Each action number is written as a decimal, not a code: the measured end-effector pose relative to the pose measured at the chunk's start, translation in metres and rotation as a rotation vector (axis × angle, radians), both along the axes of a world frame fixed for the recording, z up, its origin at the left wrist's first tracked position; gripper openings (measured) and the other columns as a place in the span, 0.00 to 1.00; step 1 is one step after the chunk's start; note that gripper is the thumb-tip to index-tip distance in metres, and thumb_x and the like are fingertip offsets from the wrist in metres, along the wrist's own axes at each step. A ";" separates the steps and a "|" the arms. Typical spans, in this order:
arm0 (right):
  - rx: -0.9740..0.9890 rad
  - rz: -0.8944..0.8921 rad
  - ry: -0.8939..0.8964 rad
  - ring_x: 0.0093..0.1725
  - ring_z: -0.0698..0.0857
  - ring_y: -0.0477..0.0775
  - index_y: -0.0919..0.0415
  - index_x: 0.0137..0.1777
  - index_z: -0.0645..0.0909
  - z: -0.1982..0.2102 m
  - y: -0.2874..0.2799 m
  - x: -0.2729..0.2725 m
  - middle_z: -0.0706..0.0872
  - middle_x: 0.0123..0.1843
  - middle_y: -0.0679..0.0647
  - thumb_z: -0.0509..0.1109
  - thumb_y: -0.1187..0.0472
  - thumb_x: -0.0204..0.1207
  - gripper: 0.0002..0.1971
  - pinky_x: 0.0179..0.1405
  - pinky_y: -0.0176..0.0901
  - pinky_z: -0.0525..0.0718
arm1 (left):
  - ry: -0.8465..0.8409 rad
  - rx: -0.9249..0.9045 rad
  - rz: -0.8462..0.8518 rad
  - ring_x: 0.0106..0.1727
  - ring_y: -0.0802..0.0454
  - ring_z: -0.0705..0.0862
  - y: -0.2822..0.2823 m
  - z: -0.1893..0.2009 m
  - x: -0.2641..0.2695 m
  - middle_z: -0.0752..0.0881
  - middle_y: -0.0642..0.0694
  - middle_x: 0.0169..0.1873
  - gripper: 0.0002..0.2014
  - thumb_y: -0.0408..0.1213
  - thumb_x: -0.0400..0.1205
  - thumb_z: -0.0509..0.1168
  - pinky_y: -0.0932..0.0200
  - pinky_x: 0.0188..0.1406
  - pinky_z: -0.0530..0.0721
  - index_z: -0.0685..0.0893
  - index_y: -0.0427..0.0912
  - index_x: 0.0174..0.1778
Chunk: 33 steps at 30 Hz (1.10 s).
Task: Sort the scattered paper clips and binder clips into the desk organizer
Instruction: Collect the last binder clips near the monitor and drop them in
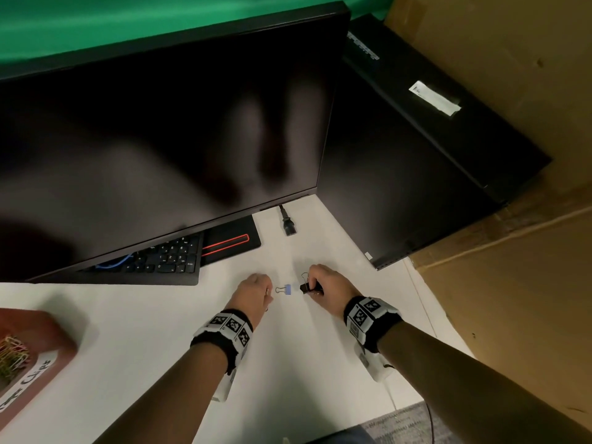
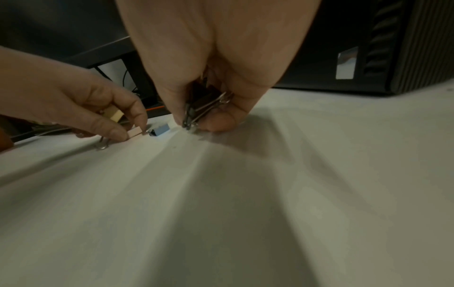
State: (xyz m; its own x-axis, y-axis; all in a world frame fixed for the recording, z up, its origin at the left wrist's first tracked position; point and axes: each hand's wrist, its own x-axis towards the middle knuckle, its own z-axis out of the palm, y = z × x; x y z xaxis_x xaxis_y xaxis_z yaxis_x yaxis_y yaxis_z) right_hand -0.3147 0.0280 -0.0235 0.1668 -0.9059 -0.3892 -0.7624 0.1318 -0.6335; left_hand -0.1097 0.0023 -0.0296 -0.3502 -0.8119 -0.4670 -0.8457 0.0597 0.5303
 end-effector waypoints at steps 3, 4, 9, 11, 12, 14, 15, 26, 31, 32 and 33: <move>-0.007 -0.029 -0.040 0.40 0.80 0.51 0.52 0.41 0.67 0.001 -0.001 -0.003 0.76 0.45 0.48 0.68 0.67 0.73 0.12 0.42 0.40 0.81 | -0.025 -0.045 0.025 0.48 0.47 0.78 -0.001 -0.001 -0.001 0.71 0.42 0.55 0.05 0.29 0.81 0.60 0.59 0.46 0.81 0.77 0.37 0.52; -0.014 -0.037 -0.047 0.39 0.79 0.50 0.52 0.41 0.67 0.001 -0.001 -0.004 0.76 0.45 0.48 0.68 0.67 0.73 0.12 0.41 0.38 0.79 | -0.014 -0.056 0.032 0.46 0.49 0.76 -0.001 -0.001 0.000 0.71 0.41 0.55 0.05 0.29 0.81 0.60 0.62 0.45 0.79 0.77 0.37 0.52; -0.023 -0.052 -0.056 0.40 0.81 0.54 0.52 0.41 0.69 0.000 -0.001 -0.010 0.76 0.44 0.49 0.68 0.69 0.73 0.12 0.42 0.39 0.80 | 0.016 -0.006 0.003 0.41 0.52 0.74 -0.002 -0.002 0.004 0.74 0.46 0.48 0.08 0.29 0.81 0.59 0.64 0.42 0.73 0.71 0.40 0.54; -0.022 -0.045 -0.048 0.40 0.80 0.53 0.52 0.41 0.69 0.000 -0.001 -0.012 0.75 0.44 0.48 0.68 0.69 0.73 0.12 0.41 0.37 0.79 | 0.076 0.064 -0.026 0.43 0.51 0.76 -0.004 0.002 -0.001 0.75 0.46 0.48 0.14 0.29 0.81 0.60 0.62 0.46 0.76 0.72 0.44 0.61; -0.020 -0.042 -0.046 0.40 0.79 0.53 0.52 0.41 0.69 -0.001 -0.001 -0.012 0.75 0.44 0.48 0.68 0.69 0.73 0.12 0.40 0.36 0.78 | 0.098 0.073 -0.059 0.44 0.50 0.77 -0.006 0.002 -0.005 0.74 0.46 0.49 0.17 0.29 0.81 0.60 0.61 0.48 0.78 0.72 0.47 0.65; -0.013 -0.042 -0.046 0.39 0.79 0.53 0.52 0.41 0.69 -0.002 -0.001 -0.014 0.75 0.44 0.48 0.68 0.69 0.73 0.12 0.39 0.33 0.76 | 0.082 0.083 -0.124 0.45 0.46 0.79 -0.008 0.003 -0.012 0.74 0.44 0.50 0.22 0.29 0.81 0.59 0.60 0.49 0.81 0.71 0.50 0.70; -0.010 -0.043 -0.047 0.39 0.78 0.53 0.52 0.41 0.69 -0.002 -0.001 -0.014 0.75 0.45 0.48 0.68 0.69 0.73 0.12 0.38 0.32 0.75 | 0.055 0.091 -0.141 0.47 0.44 0.80 -0.008 0.004 -0.016 0.74 0.43 0.52 0.22 0.29 0.81 0.60 0.59 0.50 0.82 0.72 0.50 0.70; -0.026 0.003 -0.041 0.39 0.79 0.52 0.52 0.40 0.70 0.000 0.000 -0.010 0.74 0.44 0.48 0.69 0.68 0.72 0.12 0.39 0.33 0.76 | -0.107 0.015 -0.189 0.48 0.46 0.78 -0.008 0.002 -0.024 0.75 0.39 0.58 0.10 0.34 0.82 0.59 0.56 0.51 0.76 0.77 0.35 0.57; -0.028 0.014 -0.049 0.38 0.79 0.53 0.51 0.40 0.70 0.003 0.003 -0.004 0.74 0.43 0.47 0.69 0.67 0.72 0.11 0.40 0.37 0.78 | -0.169 0.102 -0.124 0.55 0.40 0.81 -0.004 0.000 -0.016 0.73 0.38 0.62 0.13 0.34 0.82 0.60 0.53 0.55 0.80 0.75 0.32 0.60; -0.027 0.019 -0.053 0.39 0.79 0.53 0.52 0.41 0.71 0.004 0.003 -0.002 0.74 0.43 0.47 0.69 0.67 0.72 0.10 0.41 0.38 0.79 | -0.150 0.111 -0.092 0.53 0.41 0.81 -0.003 0.000 -0.012 0.72 0.38 0.61 0.12 0.34 0.82 0.61 0.54 0.54 0.81 0.76 0.32 0.59; -0.026 0.025 -0.053 0.39 0.80 0.53 0.53 0.41 0.72 0.005 0.003 0.001 0.75 0.43 0.47 0.68 0.67 0.72 0.09 0.42 0.40 0.80 | -0.125 0.109 -0.058 0.48 0.44 0.81 -0.001 -0.001 -0.007 0.73 0.39 0.59 0.11 0.34 0.82 0.61 0.55 0.52 0.81 0.77 0.33 0.57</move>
